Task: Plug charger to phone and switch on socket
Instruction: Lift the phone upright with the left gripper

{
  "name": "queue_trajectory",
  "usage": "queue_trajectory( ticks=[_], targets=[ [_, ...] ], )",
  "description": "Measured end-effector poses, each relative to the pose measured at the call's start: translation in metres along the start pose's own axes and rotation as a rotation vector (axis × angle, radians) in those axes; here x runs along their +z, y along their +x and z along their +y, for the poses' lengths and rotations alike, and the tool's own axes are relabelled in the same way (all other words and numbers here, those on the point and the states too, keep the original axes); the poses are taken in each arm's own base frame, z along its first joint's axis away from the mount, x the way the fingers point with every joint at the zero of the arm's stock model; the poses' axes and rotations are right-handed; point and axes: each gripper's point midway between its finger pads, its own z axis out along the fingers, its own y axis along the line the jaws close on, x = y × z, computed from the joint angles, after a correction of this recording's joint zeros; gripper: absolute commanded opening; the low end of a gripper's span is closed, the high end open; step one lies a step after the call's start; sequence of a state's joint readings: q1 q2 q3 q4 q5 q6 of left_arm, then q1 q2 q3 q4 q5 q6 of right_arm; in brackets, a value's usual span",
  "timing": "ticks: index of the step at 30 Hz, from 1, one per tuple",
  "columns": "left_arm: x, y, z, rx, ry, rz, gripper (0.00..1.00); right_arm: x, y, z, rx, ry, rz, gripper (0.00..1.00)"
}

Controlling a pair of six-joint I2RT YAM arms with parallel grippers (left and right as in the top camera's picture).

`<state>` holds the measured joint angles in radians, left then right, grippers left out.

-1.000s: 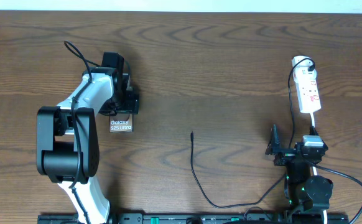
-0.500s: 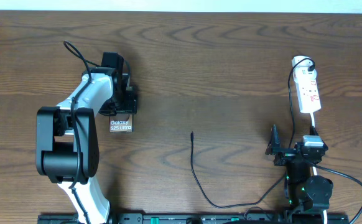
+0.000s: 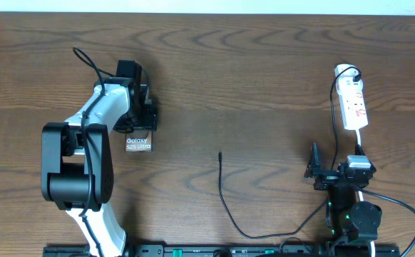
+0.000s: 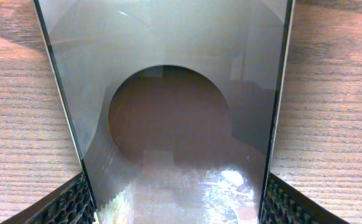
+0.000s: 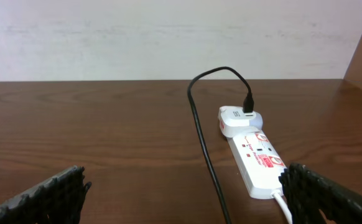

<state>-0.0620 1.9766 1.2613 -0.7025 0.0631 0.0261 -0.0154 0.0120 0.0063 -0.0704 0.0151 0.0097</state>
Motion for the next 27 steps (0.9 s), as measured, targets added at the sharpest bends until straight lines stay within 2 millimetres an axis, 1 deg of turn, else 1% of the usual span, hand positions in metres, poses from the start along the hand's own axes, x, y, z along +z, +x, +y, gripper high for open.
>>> queue_trajectory(
  ticks=[10, 12, 16, 19, 20, 27],
  targets=[
    [0.0, 0.0, 0.0, 0.0, 0.0, 0.0, 0.49, 0.0, 0.0, 0.0, 0.0, 0.0, 0.0, 0.99],
    [0.0, 0.0001, 0.0, 0.0, 0.0, 0.0, 0.44, 0.0, 0.0, 0.0, 0.0, 0.0, 0.0, 0.99],
    [0.0, 0.0001, 0.0001, 0.0, 0.0, 0.0, 0.28, 0.0, 0.0, 0.0, 0.0, 0.0, 0.0, 0.99],
    [0.0, 0.0001, 0.0, 0.0, 0.0, 0.0, 0.09, 0.0, 0.0, 0.0, 0.0, 0.0, 0.0, 0.99],
    [0.0, 0.0001, 0.0, 0.0, 0.0, 0.0, 0.08, 0.0, 0.0, 0.0, 0.0, 0.0, 0.0, 0.99],
    [0.0, 0.0, 0.0, 0.0, 0.0, 0.0, 0.08, 0.0, 0.0, 0.0001, 0.0, 0.0, 0.0, 0.99]
  ],
)
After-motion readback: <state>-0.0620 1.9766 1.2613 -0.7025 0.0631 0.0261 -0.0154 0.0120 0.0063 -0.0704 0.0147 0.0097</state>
